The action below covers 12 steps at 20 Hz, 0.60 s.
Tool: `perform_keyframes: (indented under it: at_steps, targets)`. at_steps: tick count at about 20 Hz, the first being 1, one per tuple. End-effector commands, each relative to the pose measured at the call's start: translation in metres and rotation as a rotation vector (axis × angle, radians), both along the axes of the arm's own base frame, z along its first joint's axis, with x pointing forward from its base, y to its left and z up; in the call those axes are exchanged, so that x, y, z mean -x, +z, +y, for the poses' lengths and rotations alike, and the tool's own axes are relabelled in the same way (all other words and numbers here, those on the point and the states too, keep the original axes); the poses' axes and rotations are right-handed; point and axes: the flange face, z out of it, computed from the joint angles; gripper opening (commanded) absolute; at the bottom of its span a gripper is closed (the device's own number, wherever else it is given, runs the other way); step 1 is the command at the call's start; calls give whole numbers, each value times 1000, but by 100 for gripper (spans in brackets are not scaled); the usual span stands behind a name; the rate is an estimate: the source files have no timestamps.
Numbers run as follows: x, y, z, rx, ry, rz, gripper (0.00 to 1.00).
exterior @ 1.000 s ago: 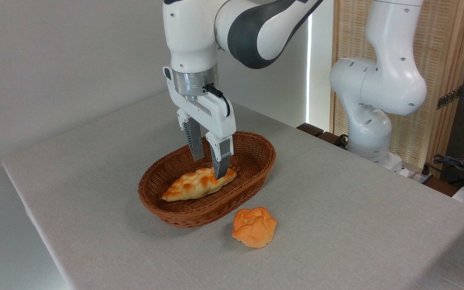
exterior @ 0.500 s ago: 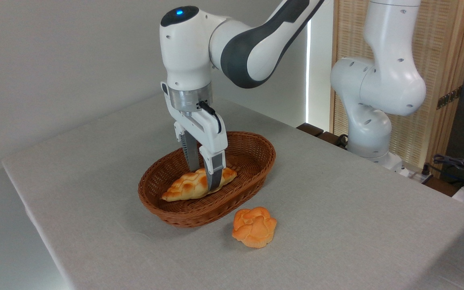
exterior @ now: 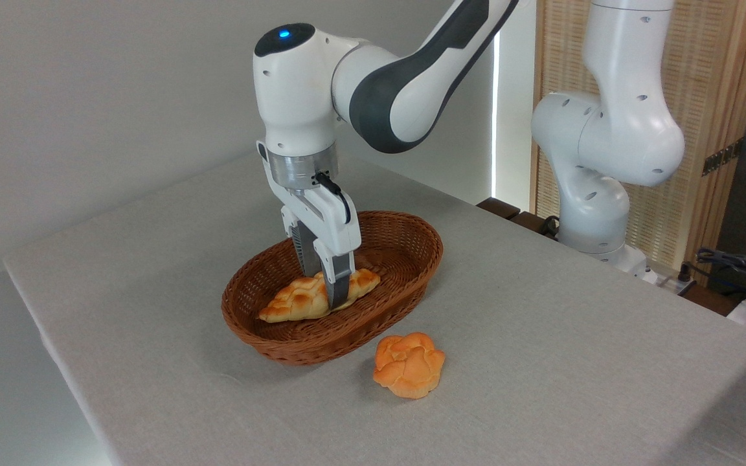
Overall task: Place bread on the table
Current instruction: 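Close the gripper on the middle of the braided bread roll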
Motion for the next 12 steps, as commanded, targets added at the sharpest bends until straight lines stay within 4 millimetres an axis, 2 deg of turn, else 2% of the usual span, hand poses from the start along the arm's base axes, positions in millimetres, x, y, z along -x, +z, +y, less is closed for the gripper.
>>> perform_keyframes:
  at_steps: [1, 12]
  targets:
    - [0, -2, -5, 19, -18, -13, 20]
    - [-1, 7, 2, 21, -7, -19, 20]
